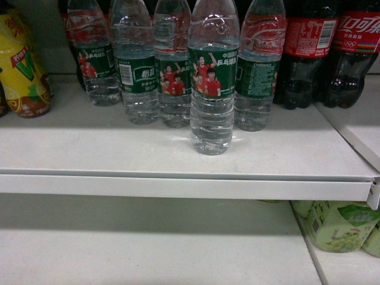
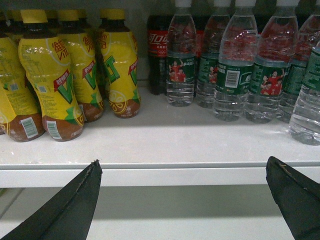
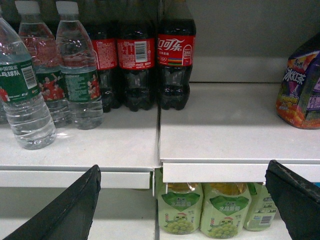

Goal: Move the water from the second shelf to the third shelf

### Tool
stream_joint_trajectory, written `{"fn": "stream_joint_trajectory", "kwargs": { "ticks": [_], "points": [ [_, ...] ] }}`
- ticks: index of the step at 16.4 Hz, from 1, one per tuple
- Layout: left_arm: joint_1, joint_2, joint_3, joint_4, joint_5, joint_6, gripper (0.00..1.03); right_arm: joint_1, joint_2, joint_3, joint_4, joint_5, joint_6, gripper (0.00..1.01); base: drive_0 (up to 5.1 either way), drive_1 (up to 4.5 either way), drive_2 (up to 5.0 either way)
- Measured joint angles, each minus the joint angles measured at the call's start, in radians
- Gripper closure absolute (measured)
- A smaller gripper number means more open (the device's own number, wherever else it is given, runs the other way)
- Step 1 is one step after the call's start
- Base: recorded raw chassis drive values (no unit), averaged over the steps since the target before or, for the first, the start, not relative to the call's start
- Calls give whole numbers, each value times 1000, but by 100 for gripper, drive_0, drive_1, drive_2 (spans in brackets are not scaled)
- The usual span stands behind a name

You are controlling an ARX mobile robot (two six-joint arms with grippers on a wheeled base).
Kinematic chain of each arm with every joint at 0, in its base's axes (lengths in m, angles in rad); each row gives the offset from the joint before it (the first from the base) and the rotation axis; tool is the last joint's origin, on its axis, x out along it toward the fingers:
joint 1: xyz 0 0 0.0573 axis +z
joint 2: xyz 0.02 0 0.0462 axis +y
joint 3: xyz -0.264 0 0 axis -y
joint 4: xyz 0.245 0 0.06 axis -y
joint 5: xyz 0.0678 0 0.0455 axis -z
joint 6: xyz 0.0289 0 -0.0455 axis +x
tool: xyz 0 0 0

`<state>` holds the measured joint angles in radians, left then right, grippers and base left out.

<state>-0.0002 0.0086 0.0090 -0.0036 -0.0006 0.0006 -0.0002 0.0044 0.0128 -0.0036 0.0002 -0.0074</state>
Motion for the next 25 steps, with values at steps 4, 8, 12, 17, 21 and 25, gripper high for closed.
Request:
{"fn": "stream_joint_trajectory", "kwargs": {
  "ticks": [4,8,12,17,21,25],
  "points": [
    [0,0,0,0,0,0,5,0,0,0,0,0,0,3,0,0,0],
    [0,0,0,0,0,0,5,0,0,0,0,0,0,3,0,0,0],
    [0,0,0,0,0,0,5,0,0,0,-3,0,0,3,0,0,0],
    [0,0,0,0,0,0,5,-60,332,154,190,-45,14,3,0,0,0],
    [0,0,0,0,0,0,5,-35,609,305,390,-50,3,3,0,0,0],
    [0,0,0,0,0,0,5,173,832,343,495,13,-13,3,0,0,0]
  ]
}}
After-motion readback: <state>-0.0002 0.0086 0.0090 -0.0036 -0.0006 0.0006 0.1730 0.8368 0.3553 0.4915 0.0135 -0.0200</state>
